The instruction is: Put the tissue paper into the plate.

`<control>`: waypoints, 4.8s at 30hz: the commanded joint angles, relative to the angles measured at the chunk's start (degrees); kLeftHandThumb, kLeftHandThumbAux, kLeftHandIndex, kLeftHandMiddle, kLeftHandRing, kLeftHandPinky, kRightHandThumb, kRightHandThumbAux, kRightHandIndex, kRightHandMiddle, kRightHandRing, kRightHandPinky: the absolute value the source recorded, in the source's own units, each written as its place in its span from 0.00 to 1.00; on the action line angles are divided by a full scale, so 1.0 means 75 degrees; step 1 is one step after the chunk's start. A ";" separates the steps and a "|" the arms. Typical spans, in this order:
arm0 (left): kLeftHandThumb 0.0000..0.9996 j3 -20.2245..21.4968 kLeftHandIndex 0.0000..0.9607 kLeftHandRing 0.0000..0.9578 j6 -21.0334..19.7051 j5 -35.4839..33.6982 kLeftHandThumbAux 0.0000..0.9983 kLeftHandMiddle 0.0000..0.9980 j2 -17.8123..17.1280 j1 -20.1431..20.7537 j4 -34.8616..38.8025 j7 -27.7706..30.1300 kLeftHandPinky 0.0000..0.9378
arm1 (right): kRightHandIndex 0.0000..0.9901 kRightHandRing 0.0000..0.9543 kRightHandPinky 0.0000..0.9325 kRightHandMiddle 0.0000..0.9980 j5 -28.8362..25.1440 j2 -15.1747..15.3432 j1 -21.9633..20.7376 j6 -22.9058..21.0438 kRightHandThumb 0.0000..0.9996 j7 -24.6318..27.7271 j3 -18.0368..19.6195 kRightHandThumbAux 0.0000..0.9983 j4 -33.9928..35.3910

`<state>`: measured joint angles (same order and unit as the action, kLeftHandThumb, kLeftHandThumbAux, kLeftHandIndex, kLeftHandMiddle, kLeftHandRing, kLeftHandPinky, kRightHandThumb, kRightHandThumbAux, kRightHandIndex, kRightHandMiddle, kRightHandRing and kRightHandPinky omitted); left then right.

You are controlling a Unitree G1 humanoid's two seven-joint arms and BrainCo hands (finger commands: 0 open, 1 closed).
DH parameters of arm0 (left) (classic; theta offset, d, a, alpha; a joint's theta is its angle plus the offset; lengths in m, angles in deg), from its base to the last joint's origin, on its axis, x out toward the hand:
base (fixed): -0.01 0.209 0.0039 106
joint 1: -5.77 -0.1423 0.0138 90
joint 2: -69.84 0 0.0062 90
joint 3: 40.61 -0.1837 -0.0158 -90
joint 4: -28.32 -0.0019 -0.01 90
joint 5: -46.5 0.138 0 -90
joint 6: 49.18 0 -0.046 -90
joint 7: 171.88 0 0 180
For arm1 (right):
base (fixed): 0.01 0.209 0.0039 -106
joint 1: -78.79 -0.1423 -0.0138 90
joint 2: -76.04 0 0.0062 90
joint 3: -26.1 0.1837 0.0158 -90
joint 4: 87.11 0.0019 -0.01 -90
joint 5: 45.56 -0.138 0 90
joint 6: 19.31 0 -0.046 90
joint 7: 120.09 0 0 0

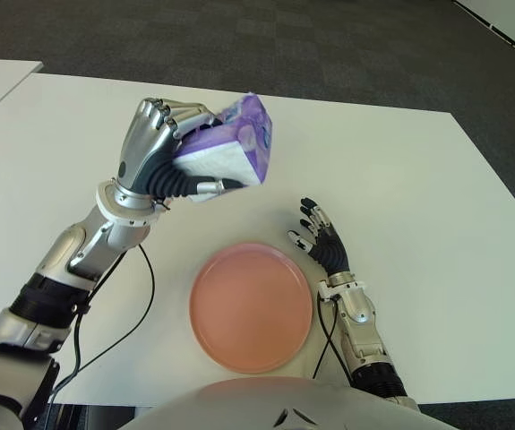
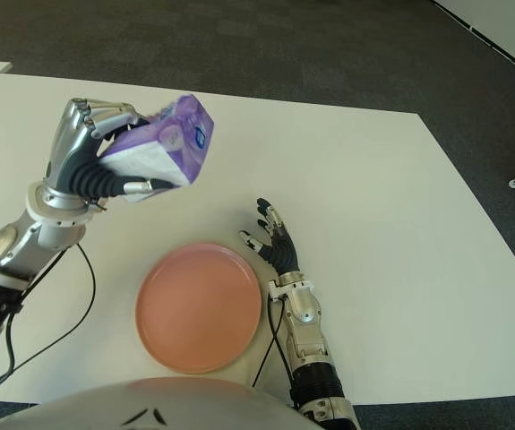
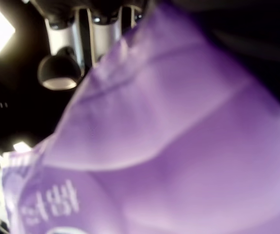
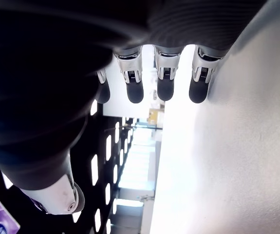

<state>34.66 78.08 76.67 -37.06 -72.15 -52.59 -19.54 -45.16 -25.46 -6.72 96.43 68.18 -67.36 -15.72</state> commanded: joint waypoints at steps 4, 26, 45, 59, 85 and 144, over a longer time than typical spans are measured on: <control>0.75 -0.0489 0.46 0.89 0.0703 -0.0301 0.70 0.86 0.0089 -0.1334 0.0662 0.1418 0.91 | 0.03 0.01 0.02 0.03 0.0139 -0.0107 0.0706 -0.0993 0.00 -0.0175 -0.0101 0.71 0.0039; 0.75 -0.0224 0.46 0.89 0.1232 -0.0357 0.70 0.85 -0.0147 -0.1536 0.0279 0.4180 0.91 | 0.00 0.00 0.00 0.00 0.0113 -0.0222 0.0220 0.0882 0.00 -0.0453 0.0134 0.74 -0.1257; 0.75 -0.0091 0.46 0.89 0.1050 0.1078 0.70 0.85 0.0257 -0.1657 0.0091 0.4107 0.91 | 0.00 0.00 0.05 0.00 -0.0140 -0.0431 0.0384 0.0737 0.00 -0.0673 0.0402 0.82 -0.0939; 0.75 -0.0244 0.46 0.89 0.1129 0.1431 0.70 0.85 0.0495 -0.1715 -0.0313 0.4055 0.91 | 0.00 0.00 0.05 0.00 -0.0071 -0.0394 0.0461 0.0617 0.00 -0.0719 0.0357 0.82 -0.0734; 0.03 -0.0773 0.02 0.02 0.1002 0.3753 0.49 0.03 -0.0307 -0.1496 -0.0309 0.3618 0.02 | 0.00 0.00 0.06 0.00 -0.0178 -0.0393 0.0709 0.0186 0.02 -0.0594 0.0351 0.85 -0.0183; 0.17 0.1031 0.00 0.00 -0.1872 -0.5177 0.34 0.00 -0.0925 -0.1651 0.1103 0.5138 0.00 | 0.00 0.00 0.05 0.00 -0.0246 -0.0136 0.0165 0.1080 0.00 0.0025 0.0401 0.88 -0.1311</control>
<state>38.04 79.68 53.11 -42.98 -81.87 -50.30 14.27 -47.86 -27.11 -9.08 104.03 67.56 -64.22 -19.30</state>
